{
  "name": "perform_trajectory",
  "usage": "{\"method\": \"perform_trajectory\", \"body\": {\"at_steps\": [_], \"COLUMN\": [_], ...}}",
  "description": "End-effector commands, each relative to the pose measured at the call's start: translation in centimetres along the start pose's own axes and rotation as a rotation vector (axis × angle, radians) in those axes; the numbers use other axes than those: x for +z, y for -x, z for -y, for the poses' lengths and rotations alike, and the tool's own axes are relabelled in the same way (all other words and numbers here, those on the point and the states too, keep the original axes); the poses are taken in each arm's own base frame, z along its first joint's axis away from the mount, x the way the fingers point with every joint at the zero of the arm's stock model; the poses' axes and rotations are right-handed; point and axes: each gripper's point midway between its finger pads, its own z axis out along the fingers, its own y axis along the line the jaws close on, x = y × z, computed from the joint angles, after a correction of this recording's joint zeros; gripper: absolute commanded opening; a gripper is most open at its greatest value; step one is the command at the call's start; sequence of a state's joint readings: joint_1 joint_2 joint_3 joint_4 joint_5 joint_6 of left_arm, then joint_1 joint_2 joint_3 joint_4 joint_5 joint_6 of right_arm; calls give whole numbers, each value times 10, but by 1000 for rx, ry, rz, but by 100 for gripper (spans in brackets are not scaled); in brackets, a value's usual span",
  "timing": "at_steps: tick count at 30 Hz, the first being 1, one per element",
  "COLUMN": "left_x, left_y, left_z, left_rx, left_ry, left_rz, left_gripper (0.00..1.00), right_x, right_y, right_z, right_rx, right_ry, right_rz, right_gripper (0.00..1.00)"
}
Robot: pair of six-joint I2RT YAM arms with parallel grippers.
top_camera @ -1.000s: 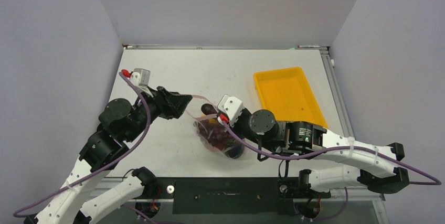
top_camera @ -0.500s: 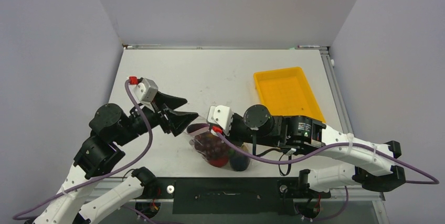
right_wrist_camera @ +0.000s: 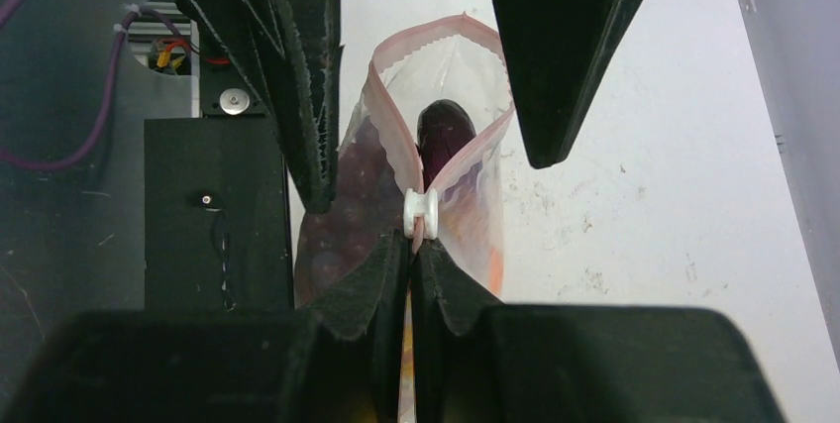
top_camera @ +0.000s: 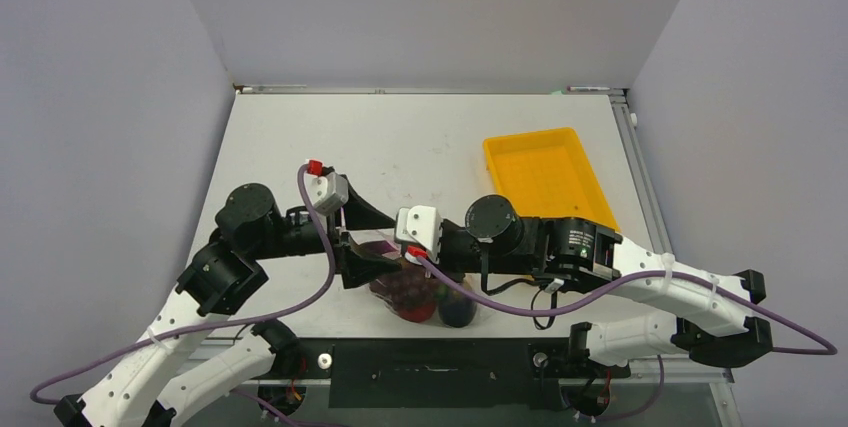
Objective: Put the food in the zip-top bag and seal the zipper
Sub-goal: Zip the zipper food storage bag at the center of the board.
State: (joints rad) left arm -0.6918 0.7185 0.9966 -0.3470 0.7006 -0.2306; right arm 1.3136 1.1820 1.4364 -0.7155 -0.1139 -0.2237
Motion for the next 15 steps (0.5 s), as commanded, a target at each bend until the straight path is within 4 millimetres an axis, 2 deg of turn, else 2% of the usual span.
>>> {"method": "perform_trajectory", "body": {"at_steps": [1,10,15], "left_x": [3,11,17], "left_y": [2,-21,-29], "left_z": [15,5,-2], "left_rx": [95,97,85], "left_ry": [-125,-141,-148], "left_rz": [21,-51,-72], "left_gripper": [81,79,72], "right_x": [-22,-27,-29], "right_y": [31,25,23], "right_z": [4,5,6], "right_rx": [-9,6,15], "right_ry": [-2,-13,-26], "right_rz": [135,157,162], "right_gripper": [5,5,5]}}
